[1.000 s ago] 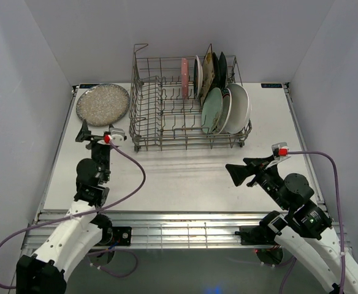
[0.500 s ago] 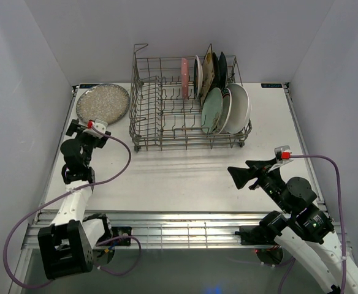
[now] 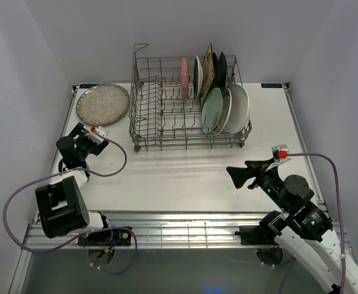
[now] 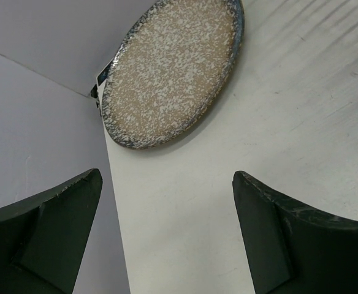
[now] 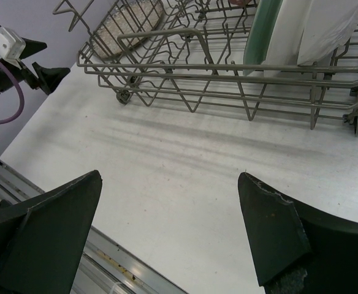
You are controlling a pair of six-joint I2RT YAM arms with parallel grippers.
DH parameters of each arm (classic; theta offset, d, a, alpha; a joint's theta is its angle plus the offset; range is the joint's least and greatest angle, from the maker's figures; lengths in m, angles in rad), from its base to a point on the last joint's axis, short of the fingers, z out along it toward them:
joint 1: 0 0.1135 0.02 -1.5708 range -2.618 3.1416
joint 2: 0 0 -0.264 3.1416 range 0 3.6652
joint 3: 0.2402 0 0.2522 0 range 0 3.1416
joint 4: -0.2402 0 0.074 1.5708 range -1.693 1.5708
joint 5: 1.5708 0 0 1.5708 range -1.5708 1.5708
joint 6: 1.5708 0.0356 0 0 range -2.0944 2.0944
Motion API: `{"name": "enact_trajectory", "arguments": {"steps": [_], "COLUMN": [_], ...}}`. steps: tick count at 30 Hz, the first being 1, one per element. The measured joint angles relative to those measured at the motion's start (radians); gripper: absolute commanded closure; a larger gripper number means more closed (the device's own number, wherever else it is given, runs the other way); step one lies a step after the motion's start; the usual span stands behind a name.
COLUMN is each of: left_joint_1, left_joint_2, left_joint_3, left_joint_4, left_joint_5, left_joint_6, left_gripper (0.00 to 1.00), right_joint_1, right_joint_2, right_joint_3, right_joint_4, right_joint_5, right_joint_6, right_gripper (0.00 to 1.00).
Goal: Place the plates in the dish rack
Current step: Pick up the plate from the corner of the board.
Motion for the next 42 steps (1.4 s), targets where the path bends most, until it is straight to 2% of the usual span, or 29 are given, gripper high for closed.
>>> {"name": "enact_trajectory", "arguments": {"steps": [5, 11, 19, 31, 42], "left_joint_1": [0.001, 0.001, 0.000, 0.001, -0.015], "left_joint_2": [0.126, 0.267, 0.410, 0.589, 0.655], "left_joint_3": [0.011, 0.103, 0.199, 0.354, 0.435], "left_joint_4": [0.074, 0.103, 0.054, -0.015, -0.011], "left_joint_5": [0.045, 0.081, 0.157, 0.159, 0.140], "left_joint_6": [0.080, 0.169, 0.318, 0.478, 0.558], "left_gripper": [0.02, 0.02, 0.02, 0.02, 0.02], "right_joint_1": [0.000, 0.000, 0.000, 0.000, 0.000], "right_joint_2": [0.034, 0.042, 0.052, 0.052, 0.052], "right_joint_3": [0.000, 0.000, 0.000, -0.001, -0.002], "right_joint_4": [0.000, 0.001, 0.001, 0.014, 0.023], "right_joint_5": [0.000, -0.002, -0.003, -0.004, -0.013], "right_joint_6": [-0.002, -0.003, -0.003, -0.002, -0.002], "right_gripper": [0.03, 0.03, 0.03, 0.03, 0.03]}}
